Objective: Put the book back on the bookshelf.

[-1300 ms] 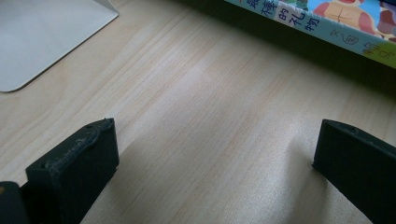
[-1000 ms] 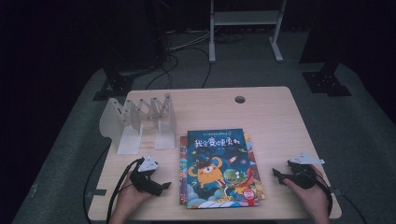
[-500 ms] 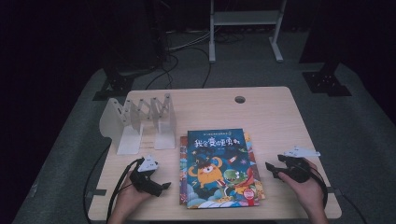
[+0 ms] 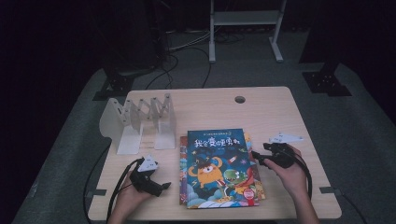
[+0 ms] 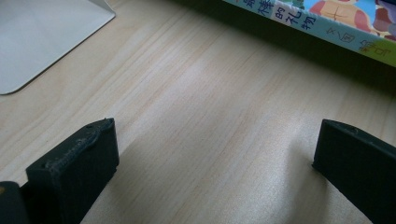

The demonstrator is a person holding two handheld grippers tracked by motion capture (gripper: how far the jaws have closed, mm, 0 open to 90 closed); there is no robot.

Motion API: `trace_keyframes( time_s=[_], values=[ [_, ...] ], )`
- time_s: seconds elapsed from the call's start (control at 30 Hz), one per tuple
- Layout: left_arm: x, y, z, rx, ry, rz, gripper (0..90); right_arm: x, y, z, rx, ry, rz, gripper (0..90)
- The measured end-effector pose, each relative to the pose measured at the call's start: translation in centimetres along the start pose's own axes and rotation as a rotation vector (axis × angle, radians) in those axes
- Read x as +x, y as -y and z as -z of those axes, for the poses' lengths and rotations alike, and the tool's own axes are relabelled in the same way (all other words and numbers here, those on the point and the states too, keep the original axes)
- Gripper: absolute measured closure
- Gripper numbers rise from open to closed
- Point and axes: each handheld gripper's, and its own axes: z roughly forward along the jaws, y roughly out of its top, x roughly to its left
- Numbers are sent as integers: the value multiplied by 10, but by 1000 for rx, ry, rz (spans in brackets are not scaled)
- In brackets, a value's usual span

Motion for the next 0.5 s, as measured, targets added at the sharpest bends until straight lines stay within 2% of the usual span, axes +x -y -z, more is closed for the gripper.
trace_keyframes(
  time_s=[0.5],
  values=[
    [0,0,0,0,0,0,0,7,-33,-40,28,-19,20,355]
  ],
)
